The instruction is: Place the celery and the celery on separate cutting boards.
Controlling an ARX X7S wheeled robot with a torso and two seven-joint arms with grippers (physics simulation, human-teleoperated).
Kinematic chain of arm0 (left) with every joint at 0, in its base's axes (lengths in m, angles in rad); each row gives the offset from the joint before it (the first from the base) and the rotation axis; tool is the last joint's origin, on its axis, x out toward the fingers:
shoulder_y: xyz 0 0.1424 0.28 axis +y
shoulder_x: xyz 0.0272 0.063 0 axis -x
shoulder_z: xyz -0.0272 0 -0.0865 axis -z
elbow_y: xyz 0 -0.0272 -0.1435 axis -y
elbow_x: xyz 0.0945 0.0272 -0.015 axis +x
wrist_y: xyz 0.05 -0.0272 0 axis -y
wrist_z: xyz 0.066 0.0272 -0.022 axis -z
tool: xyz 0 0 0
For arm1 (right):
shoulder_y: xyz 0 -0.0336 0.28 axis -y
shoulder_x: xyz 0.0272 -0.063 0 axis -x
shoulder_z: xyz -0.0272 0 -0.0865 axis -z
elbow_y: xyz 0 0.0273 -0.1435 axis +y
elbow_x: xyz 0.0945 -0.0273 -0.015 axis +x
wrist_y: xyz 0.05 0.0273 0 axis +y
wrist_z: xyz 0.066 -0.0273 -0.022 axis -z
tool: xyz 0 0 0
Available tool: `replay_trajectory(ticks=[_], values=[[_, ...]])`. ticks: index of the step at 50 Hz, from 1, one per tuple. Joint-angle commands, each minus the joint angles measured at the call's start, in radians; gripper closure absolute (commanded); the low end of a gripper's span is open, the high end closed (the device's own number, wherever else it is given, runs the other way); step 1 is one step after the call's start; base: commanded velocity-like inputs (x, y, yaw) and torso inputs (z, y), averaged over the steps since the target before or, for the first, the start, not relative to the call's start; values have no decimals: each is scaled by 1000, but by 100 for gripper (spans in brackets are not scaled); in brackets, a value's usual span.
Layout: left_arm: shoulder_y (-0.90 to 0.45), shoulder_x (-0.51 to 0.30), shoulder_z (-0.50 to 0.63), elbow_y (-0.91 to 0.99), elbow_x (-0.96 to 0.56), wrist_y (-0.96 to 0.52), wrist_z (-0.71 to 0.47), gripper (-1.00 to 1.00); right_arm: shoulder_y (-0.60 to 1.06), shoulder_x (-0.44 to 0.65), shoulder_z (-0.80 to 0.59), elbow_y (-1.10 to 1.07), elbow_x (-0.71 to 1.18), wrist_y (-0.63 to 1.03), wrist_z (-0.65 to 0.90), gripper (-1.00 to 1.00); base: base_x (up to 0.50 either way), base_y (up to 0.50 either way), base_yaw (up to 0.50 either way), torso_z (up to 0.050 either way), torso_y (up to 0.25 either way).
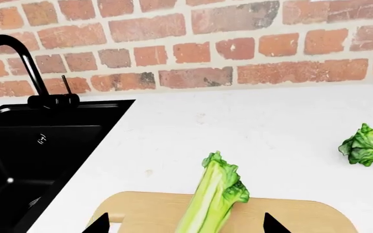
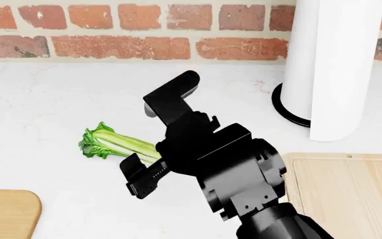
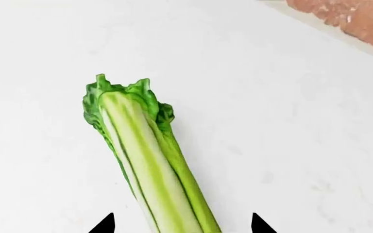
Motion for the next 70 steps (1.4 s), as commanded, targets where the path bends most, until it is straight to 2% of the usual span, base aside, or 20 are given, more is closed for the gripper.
replay_trajectory(ticks=[1, 5, 11, 12, 18, 23, 26, 37, 38, 40, 54, 59, 70], values=[[41, 11, -17, 11, -7, 61, 38, -100, 61, -50, -225, 287, 249, -177, -29, -100, 0, 0, 0, 0, 0], [55, 4, -37, 7, -15, 65, 43, -100, 59, -50, -328, 309, 348, -196, -18, -100, 0, 0, 0, 0, 0], [66, -6, -54, 7, -36, 70, 39, -100, 86, -50, -401, 331, 439, -211, 13, -100, 0, 0, 0, 0, 0], [72, -6, -60, 8, -34, 71, 45, -100, 87, -50, -411, 335, 446, -214, 17, 100, 0, 0, 0, 0, 0], [80, -14, -68, 3, -44, 77, 45, -100, 95, -49, -440, 349, 481, -244, 69, 100, 0, 0, 0, 0, 0], [76, -19, -55, 0, -49, 83, 32, -100, 97, -15, -446, 257, 491, -222, 95, 100, 0, 0, 0, 0, 0], [56, -13, -14, 0, -47, 89, 5, -100, 91, 77, -438, 26, 526, -141, 188, 100, 0, 0, 0, 0, 0], [41, -7, 34, 2, -32, 107, -17, -100, 90, 246, -384, -343, 618, -28, 369, 100, 0, 0, 0, 0, 0], [42, -4, 42, 2, -19, 110, -10, -100, 85, 301, -364, -469, 650, 4, 442, 100, 0, 0, 0, 0, 0], [42, -5, 46, 1, -18, 112, -10, -100, 76, 345, -344, -562, 681, 25, 501, 100, 0, 0, 0, 0, 0], [52, -2, 80, -12, 39, 144, 43, -100, -1, 557, -202, -917, 893, 89, 816, 100, 0, 0, 0, 0, 0], [58, 0, 86, -13, 52, 153, 52, -100, -27, 631, -173, -1005, 940, 96, 885, 100, 0, 0, 0, 0, 0], [57, 8, 110, -3, 50, 164, 44, -100, -125, 868, -74, -1246, 1097, 54, 1057, 100, 0, 0, 0, 0, 0]])
